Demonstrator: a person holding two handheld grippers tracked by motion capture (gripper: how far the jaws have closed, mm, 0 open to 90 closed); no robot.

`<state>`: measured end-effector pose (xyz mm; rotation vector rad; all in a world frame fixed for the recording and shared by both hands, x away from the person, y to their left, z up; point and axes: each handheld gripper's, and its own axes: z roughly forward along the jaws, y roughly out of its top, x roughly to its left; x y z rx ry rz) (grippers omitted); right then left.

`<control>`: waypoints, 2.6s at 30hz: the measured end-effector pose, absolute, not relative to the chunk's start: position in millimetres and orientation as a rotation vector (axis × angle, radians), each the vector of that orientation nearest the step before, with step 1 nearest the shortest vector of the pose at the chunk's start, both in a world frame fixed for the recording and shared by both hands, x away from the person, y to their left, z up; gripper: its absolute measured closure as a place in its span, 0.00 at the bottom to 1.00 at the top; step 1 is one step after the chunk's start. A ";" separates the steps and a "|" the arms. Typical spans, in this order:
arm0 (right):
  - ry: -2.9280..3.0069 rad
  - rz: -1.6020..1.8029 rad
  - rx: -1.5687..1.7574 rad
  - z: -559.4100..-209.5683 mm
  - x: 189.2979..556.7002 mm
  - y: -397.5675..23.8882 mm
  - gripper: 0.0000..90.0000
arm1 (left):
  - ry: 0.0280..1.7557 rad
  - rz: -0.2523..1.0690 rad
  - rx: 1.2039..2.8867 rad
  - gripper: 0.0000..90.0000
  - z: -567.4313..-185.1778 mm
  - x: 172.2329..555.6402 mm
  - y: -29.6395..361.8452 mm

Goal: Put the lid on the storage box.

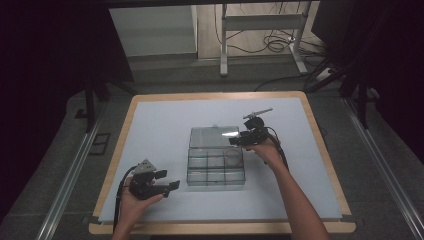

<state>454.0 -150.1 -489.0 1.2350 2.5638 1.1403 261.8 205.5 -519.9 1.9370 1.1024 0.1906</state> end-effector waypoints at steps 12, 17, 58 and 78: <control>2.555 1.147 1.323 -496.3 465.2 -152.6 0.37 | 1.103 0.191 1.938 0.32 -520.2 261.9 205.2; 2.557 1.151 1.346 -499.3 469.0 -152.2 0.37 | 1.101 0.193 1.939 0.32 -520.2 262.0 205.6; 2.633 1.275 1.540 -517.7 483.0 -159.3 0.39 | 1.100 0.191 1.944 0.32 -521.1 262.0 204.0; 2.599 1.380 1.398 -508.0 477.7 -167.4 0.59 | 1.101 0.189 1.952 0.32 -522.8 263.0 202.1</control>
